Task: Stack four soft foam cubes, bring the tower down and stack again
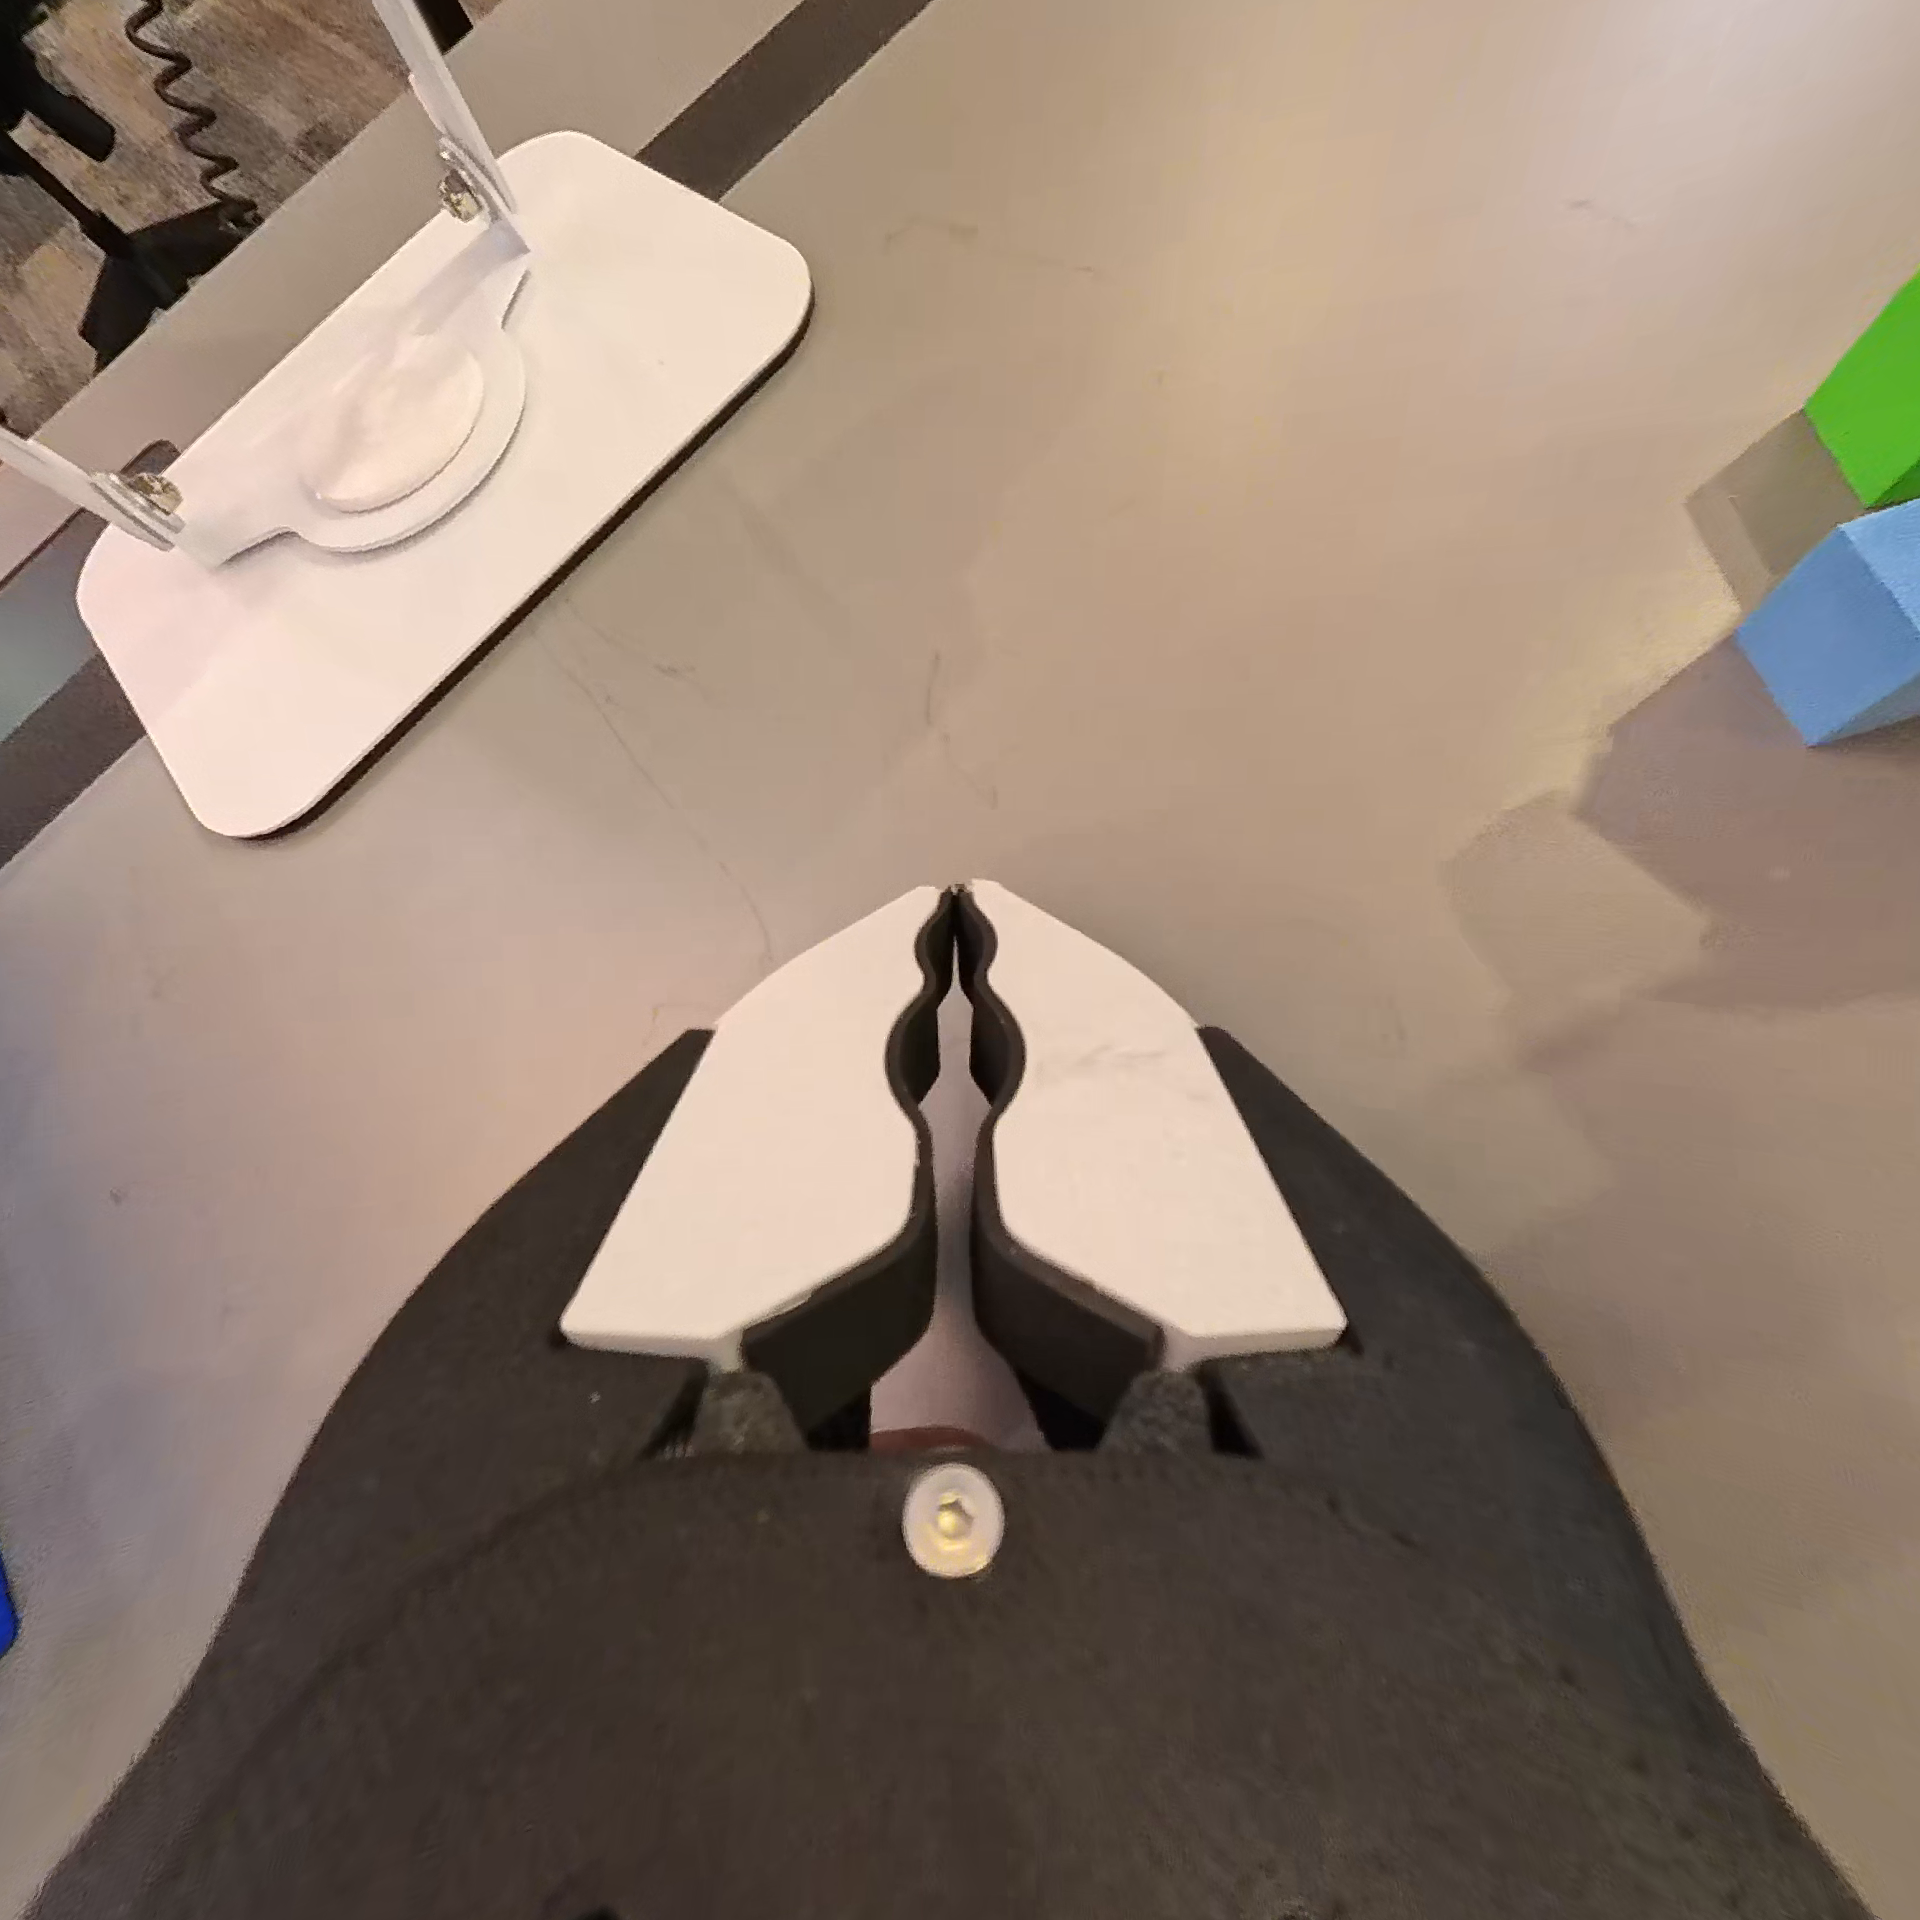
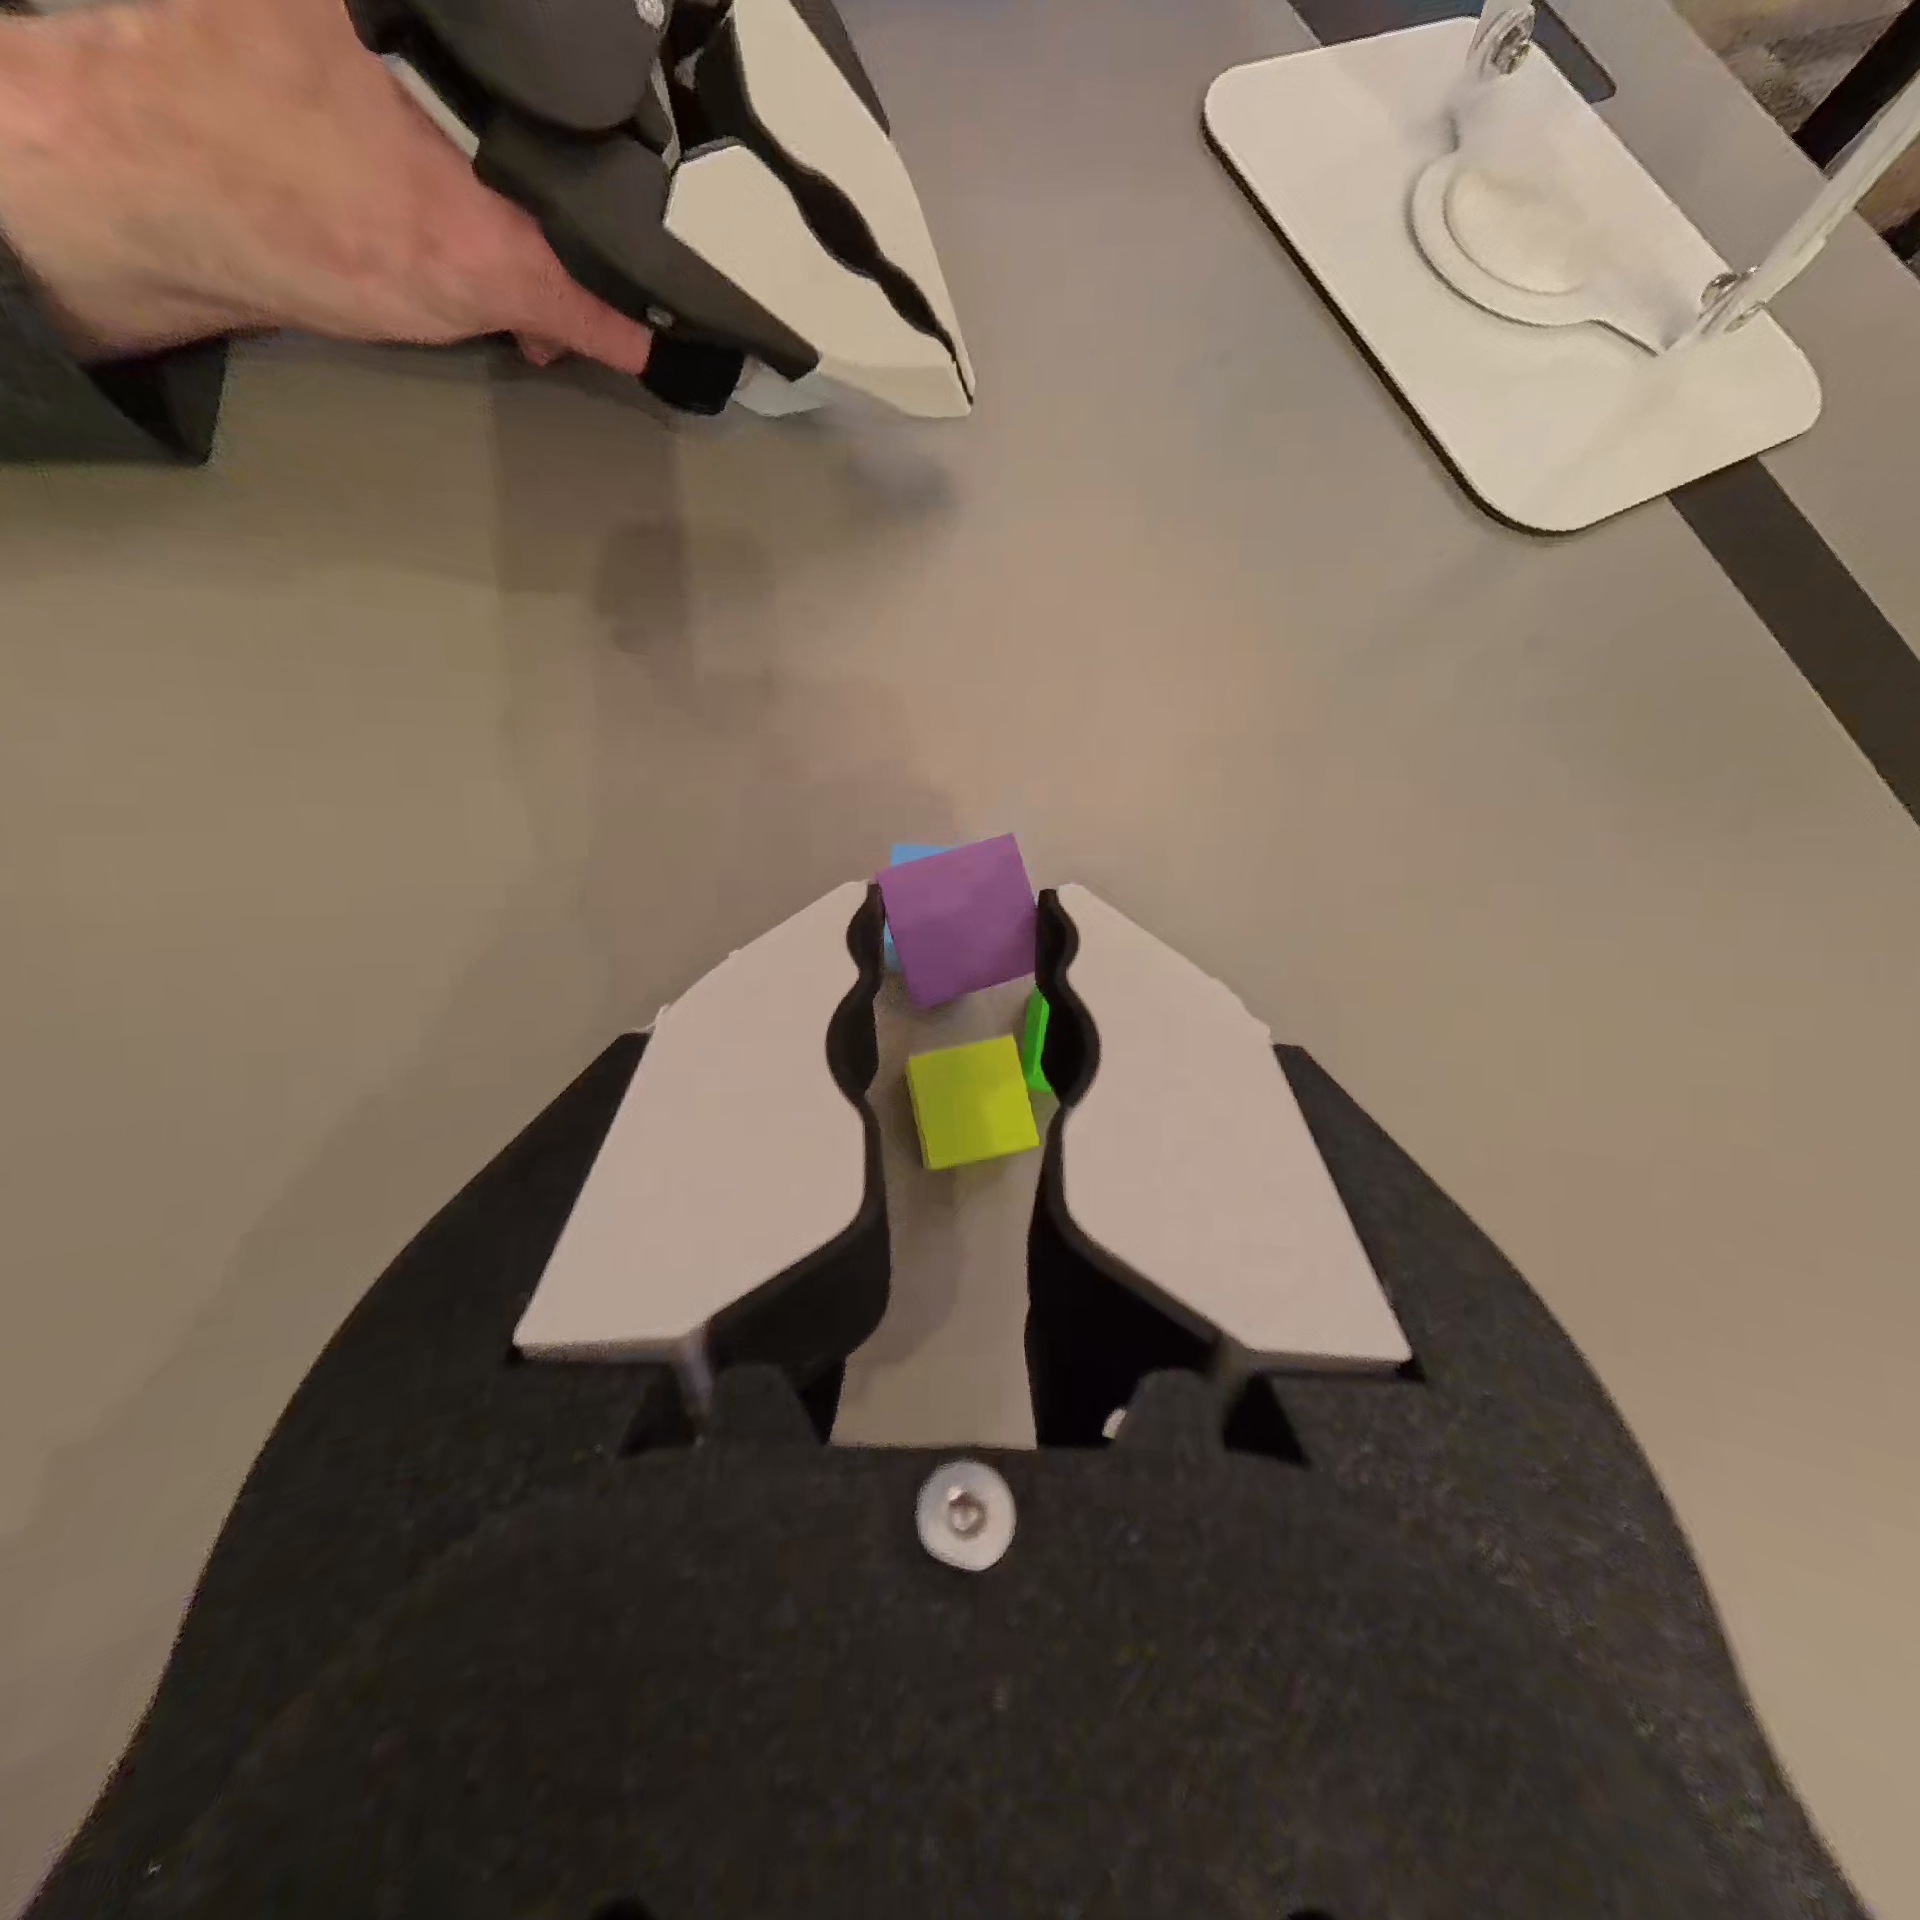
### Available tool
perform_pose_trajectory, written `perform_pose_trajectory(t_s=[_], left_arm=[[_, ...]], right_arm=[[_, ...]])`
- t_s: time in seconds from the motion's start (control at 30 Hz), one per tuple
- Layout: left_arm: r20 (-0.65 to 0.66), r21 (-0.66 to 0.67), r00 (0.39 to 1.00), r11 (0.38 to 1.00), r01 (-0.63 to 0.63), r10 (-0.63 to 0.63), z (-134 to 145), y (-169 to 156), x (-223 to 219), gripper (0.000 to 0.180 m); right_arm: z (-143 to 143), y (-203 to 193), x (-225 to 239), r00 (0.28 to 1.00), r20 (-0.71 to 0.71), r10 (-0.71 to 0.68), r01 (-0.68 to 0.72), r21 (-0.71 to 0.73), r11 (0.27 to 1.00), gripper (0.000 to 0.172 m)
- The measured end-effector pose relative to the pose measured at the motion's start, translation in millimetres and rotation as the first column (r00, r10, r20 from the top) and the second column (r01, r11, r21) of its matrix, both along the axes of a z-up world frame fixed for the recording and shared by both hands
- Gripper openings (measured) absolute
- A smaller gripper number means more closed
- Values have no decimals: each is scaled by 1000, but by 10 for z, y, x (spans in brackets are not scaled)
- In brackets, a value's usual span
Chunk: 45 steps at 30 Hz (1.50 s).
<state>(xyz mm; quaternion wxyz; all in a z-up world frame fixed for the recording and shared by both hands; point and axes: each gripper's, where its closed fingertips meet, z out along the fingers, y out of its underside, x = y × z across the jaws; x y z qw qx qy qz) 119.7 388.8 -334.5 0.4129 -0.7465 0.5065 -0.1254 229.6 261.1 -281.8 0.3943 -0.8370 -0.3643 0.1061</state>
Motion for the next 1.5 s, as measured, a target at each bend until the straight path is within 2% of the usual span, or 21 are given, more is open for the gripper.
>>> perform_pose_trajectory(t_s=[0.3,0.8,0.87,0.93,1.1,1.3,1.5], left_arm=[[15,-17,1000,1000,6,-5,7,-4,4,0],[9,-17,1000,1000,7,-6,-1,-3,4,0],[9,-18,1000,1000,7,-7,-1,-4,5,0],[10,-20,1000,1000,7,-7,-1,-4,5,0],[9,-21,1000,1000,8,-8,-3,-5,4,0],[6,-18,1000,1000,7,-7,-4,-4,4,0],[5,-16,1000,1000,4,-4,-5,0,1,0]], right_arm=[[-102,149,-57,990,-33,-136,135,-22,991,28],[-252,172,-153,981,32,-190,191,-43,981,28],[-237,172,-142,981,48,-189,191,-31,981,44],[-132,168,-92,978,50,-201,201,13,979,46],[69,5,122,989,48,-138,134,72,988,42],[-162,-262,310,997,77,-18,19,-10,1000,40],[-422,-288,298,994,106,29,-23,-55,998,41]])
